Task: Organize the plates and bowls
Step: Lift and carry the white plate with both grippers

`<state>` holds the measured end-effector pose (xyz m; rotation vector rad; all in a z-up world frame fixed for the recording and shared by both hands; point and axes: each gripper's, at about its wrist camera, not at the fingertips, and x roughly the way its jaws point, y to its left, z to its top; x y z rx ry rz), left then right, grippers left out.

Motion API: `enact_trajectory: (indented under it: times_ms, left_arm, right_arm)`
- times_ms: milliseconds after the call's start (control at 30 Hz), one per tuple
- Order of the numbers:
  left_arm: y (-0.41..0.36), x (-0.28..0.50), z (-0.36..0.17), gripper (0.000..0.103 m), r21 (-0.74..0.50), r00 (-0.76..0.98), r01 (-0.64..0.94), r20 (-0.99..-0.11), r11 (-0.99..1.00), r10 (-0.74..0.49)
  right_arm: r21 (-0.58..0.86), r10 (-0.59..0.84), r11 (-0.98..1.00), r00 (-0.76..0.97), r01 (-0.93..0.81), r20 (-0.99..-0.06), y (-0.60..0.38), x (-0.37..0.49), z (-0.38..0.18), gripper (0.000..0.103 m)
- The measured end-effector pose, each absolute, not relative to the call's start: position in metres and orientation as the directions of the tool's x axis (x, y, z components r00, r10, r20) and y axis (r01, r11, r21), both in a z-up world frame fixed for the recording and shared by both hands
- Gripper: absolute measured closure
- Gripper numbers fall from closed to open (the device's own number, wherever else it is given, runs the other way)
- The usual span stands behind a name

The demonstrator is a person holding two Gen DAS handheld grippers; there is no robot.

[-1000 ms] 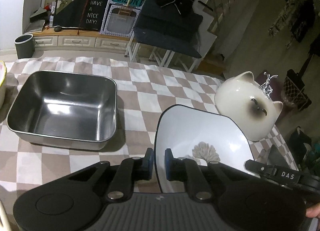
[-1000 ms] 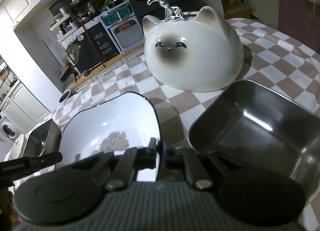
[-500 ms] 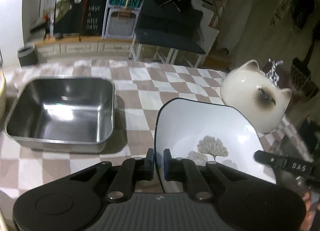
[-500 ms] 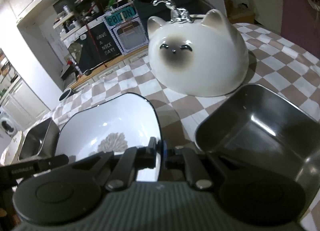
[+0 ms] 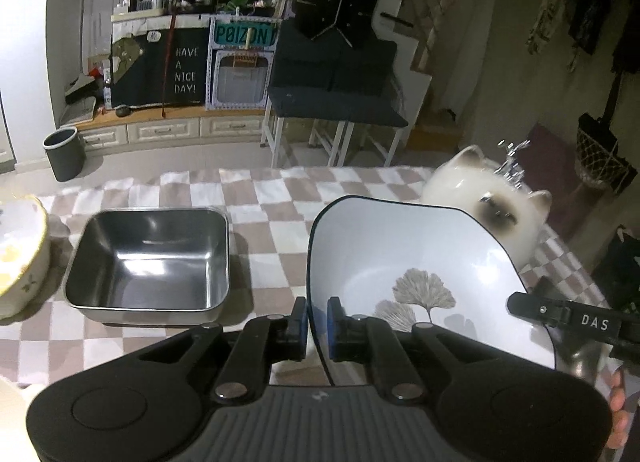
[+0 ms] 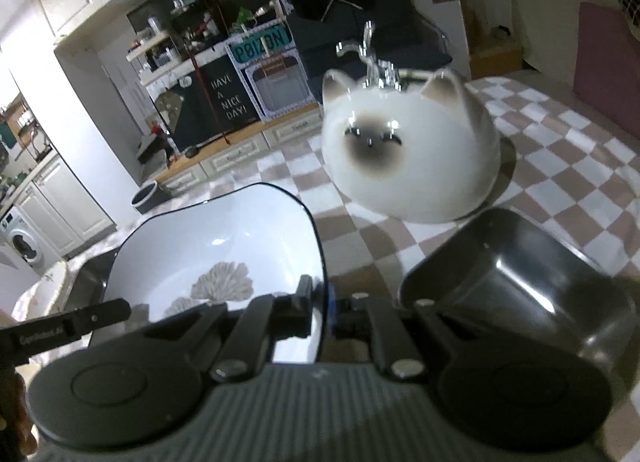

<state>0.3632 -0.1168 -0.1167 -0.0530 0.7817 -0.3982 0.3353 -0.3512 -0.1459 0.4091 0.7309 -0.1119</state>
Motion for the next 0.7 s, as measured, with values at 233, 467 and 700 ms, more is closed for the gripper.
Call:
enact_trajectory:
  times_ms: [233,467,700]
  left_arm:
    - [-0.104,0.319,-0.067,0.094,-0.163,0.683,0.324,-0.641,0.932,-0.35]
    - [-0.079,0.263,-0.034,0.093,-0.131,0.72,0.294,-0.621,0.947,-0.31]
    - [-0.062,0.199,-0.021,0.093,-0.102,0.748,0.298,-0.592,0.949,-0.298]
  right_arm:
    - [0.366,0.077,0.911,0.792,0.191,-0.606,-0.349,0.305,-0.11,0.093]
    - [0.407,0.167,0.908,0.81,0.094,-0.561,-0.335,0.268,-0.08,0.093]
    - [0.411,0.233,0.912,0.806,0.014,-0.544,-0.325,0.229,-0.061,0.093]
